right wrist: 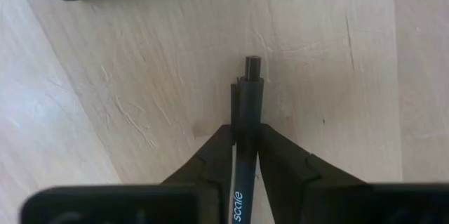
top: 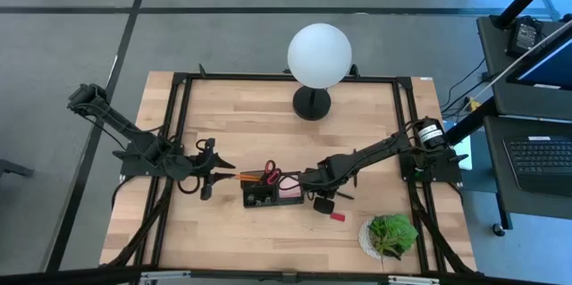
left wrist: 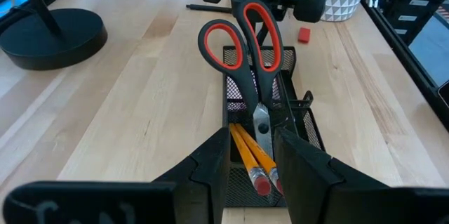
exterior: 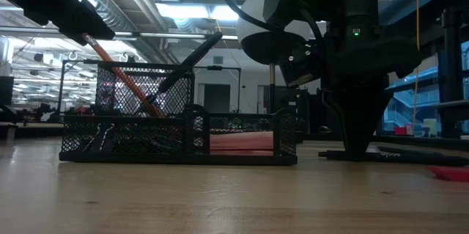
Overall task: Pick and place office supplies into organizer
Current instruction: Put the bottom black pen into the black desk organizer
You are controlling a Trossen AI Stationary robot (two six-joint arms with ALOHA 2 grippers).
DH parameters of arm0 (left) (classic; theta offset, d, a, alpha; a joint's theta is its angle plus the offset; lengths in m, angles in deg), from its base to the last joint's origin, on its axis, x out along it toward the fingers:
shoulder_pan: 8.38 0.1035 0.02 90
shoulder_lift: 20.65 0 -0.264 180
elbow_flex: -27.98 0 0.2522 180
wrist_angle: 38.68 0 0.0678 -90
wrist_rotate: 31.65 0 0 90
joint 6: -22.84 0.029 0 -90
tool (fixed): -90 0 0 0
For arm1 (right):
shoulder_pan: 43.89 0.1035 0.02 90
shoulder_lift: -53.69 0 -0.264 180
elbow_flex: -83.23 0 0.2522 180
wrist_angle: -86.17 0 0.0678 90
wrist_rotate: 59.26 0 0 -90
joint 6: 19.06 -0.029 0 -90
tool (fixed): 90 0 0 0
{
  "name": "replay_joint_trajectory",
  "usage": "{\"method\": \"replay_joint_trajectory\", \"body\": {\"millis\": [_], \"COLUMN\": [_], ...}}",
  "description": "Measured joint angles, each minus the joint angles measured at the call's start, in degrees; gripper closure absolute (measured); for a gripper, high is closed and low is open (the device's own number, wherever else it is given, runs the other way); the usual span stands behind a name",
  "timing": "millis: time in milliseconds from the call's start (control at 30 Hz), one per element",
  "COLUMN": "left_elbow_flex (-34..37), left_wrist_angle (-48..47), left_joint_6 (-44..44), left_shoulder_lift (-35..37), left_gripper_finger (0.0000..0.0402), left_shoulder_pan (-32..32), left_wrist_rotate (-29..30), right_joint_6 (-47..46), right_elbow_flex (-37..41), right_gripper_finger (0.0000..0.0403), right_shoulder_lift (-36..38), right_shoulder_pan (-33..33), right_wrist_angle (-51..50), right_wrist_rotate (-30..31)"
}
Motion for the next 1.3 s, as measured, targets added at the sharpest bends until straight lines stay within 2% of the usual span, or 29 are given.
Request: {"method": "replay_joint_trajectory", "body": {"millis": [200,867,1300], "left_elbow_flex": [0.0,0.0,0.0], "left_wrist_angle": [0.0,0.0,0.0], "left_joint_6": [0.0,0.0,0.0], "left_shoulder_lift": [0.0,0.0,0.0], "left_gripper_finger": [0.0296,0.0296,0.0296], "left_shoulder_pan": [0.0,0.0,0.0], "left_wrist_rotate": [0.0,-0.2,-0.2], "right_joint_6": [1.2,2.1,0.8], "right_elbow_flex": [0.0,-3.3,-3.5], "right_gripper_finger": [0.0358,0.0358,0.0354], "right_shoulder_lift": [-0.1,-0.9,-1.1], "right_shoulder_pan": [0.0,0.1,0.2], "right_wrist_angle": [1.0,2.2,-0.8], "right_wrist_rotate": [0.0,-1.2,-1.0]}}
